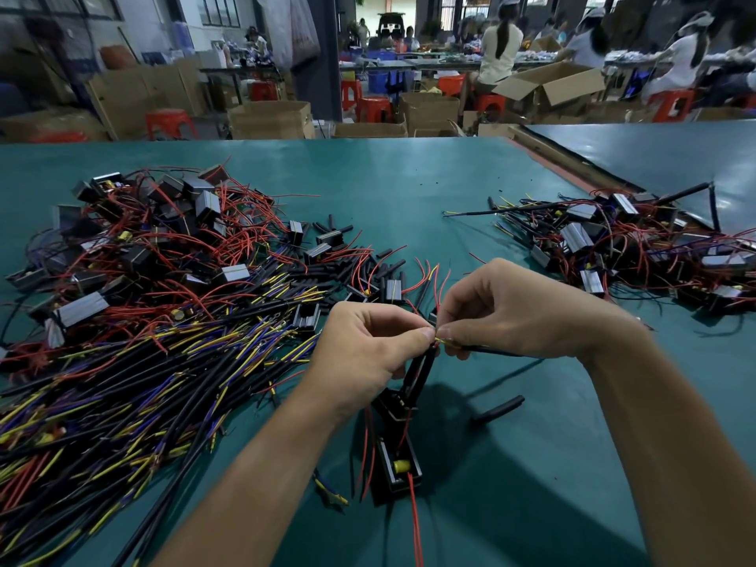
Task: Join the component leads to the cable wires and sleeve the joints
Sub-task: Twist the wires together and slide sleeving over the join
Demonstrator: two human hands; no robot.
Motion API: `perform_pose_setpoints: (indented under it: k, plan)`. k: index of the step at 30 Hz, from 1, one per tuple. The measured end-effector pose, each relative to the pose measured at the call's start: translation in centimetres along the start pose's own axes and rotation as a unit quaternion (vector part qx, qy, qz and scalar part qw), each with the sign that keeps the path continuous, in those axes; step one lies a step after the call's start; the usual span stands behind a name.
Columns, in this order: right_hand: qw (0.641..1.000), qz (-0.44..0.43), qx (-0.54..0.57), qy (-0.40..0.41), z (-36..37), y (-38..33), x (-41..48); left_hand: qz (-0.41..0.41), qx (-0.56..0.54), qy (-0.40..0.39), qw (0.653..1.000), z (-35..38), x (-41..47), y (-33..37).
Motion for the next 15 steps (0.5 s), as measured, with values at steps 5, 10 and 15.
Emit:
perform_pose_setpoints:
  k: [5, 10, 15]
  plan:
    - [1.0, -0.013, -0.015, 0.012, 0.15, -0.46, 0.06, -0.034, -0.014, 0.006, 0.999, 0.22, -0.01, -0.36]
    - [0.999, -0.037, -0.025, 0.023, -0.13, -0.93, 0.22, -0.051, -0.031, 0.005, 0.998, 0.37, 0.09, -0.5]
    - [0.998, -0.031, -0.042, 0.031, -0.18, -0.58, 0.28, -0.002, -0.019, 0.009, 1.0, 0.31, -0.1, -0.1]
Point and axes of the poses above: each hand's wrist, its own x-axis towards the middle knuckle, its own z-axis out of the palm, y = z × x, the point moved 8 cm from there along x, towards the middle knuckle, and after that the axes turned 13 degrees about -z, right-handed, at the moved point
